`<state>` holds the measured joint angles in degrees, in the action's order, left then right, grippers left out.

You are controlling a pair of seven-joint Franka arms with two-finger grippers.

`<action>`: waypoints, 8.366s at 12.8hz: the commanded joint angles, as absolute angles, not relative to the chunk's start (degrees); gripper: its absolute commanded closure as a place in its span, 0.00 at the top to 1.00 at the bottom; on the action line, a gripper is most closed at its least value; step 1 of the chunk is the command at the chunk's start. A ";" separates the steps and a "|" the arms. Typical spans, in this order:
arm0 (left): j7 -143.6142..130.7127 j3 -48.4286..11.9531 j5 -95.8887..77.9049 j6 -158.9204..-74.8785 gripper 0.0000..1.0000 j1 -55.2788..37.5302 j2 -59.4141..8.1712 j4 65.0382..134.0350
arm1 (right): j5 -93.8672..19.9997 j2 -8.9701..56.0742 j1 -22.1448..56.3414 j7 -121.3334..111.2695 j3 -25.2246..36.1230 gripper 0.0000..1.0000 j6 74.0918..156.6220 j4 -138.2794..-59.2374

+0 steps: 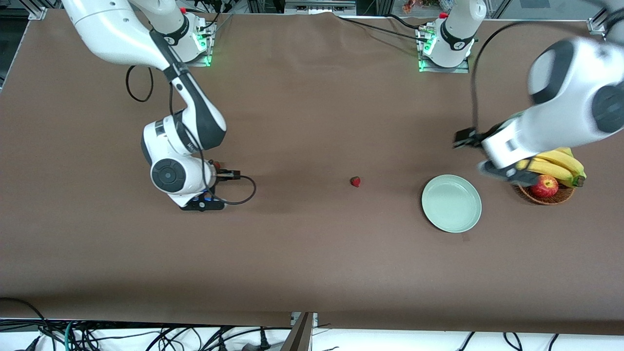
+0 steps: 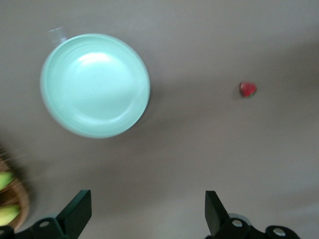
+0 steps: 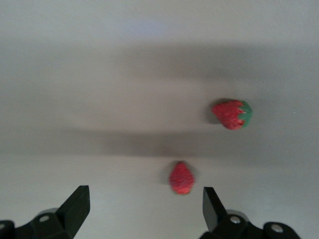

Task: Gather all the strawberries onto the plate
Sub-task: 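Grasp the strawberry with the left gripper while the right gripper returns, then lift the strawberry over the plate while the right gripper grasps another, then release the strawberry onto the plate while the right gripper sets another mid-table, then grasp the second strawberry with the left gripper while the right gripper reaches, then carry the strawberry over the plate while the right gripper lifts the last, then release the strawberry on the plate while the right gripper sets the last down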

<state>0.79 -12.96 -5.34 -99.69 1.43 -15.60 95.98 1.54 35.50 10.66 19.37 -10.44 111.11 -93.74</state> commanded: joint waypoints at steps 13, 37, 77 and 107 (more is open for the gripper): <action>-41.40 -15.12 7.03 -132.54 0.69 -19.86 -42.01 94.66 | 1.85 30.76 10.20 15.12 -9.05 0.57 124.53 -111.62; -2.72 -14.85 14.94 -124.10 0.68 3.16 -38.94 96.95 | -5.36 50.26 30.31 55.80 -15.47 0.00 142.59 -79.98; -24.79 -16.96 9.49 -133.97 0.00 -10.11 -39.30 94.31 | -3.08 39.64 13.18 -1.93 0.79 0.50 119.00 -95.62; -14.09 -29.08 8.61 -115.22 1.00 7.75 -32.51 96.24 | 1.67 28.07 15.67 28.43 -14.68 1.00 109.48 -80.50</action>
<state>-5.67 -26.86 8.64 -115.40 9.43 -32.65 94.93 1.79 35.30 19.74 35.78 -14.17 115.22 -73.96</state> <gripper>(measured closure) 0.000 0.000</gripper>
